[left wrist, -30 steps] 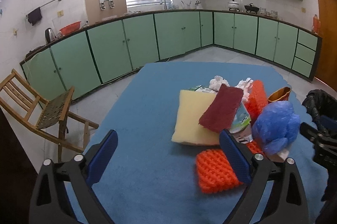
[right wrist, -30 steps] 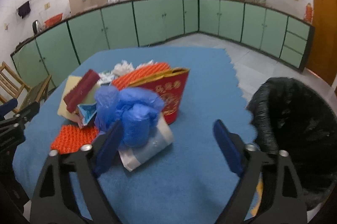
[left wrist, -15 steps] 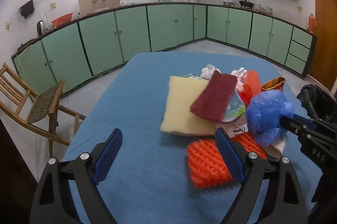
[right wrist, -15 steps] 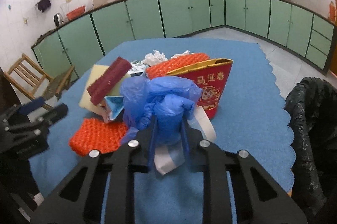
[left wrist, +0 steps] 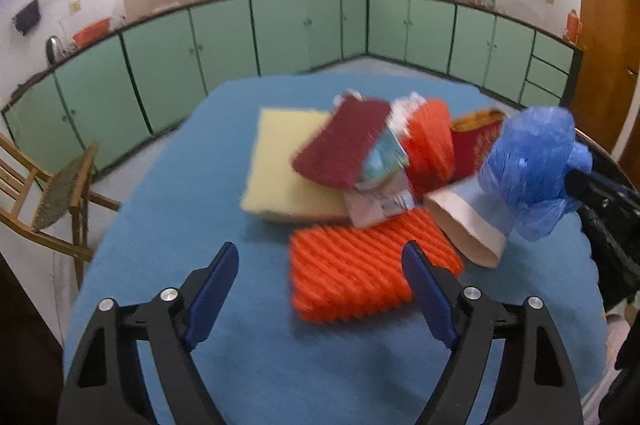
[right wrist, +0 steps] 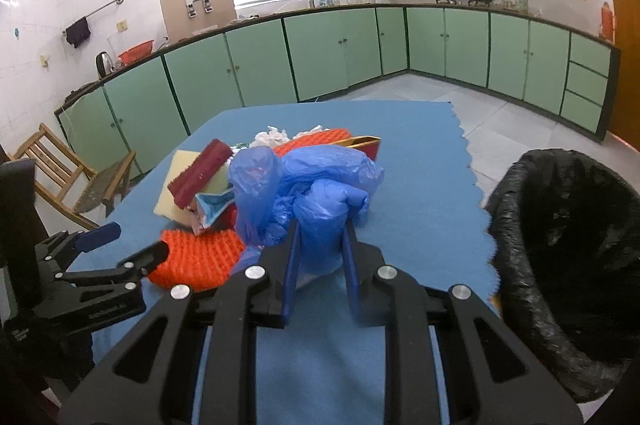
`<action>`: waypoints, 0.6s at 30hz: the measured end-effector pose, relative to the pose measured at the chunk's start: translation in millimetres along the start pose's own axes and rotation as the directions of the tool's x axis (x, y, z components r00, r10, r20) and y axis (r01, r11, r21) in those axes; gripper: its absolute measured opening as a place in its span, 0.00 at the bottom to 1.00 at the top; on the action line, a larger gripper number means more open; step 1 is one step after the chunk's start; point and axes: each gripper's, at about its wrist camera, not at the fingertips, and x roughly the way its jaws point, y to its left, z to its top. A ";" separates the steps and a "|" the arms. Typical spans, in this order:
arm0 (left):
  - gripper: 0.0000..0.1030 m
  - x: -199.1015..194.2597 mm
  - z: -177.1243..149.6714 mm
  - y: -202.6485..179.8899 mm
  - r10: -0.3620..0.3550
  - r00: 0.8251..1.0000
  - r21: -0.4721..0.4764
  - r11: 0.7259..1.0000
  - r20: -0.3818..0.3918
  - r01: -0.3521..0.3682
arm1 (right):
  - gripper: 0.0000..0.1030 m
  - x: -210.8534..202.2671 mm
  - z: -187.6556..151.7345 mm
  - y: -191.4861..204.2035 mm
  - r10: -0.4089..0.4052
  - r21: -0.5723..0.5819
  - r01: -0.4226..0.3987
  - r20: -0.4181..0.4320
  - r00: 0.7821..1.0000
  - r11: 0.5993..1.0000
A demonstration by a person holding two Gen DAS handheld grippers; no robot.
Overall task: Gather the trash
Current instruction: 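Grasp the blue plastic bag with the right tool while the left tool grasps the orange mesh net, then carry the blue bag and orange net over the bin and open both tools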
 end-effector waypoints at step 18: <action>0.16 -6.5 -2.8 -9.2 -0.050 0.999 0.001 0.999 -0.014 0.050 | 0.19 -24.3 -10.3 -23.5 -0.039 0.059 0.039 0.004 0.999 0.997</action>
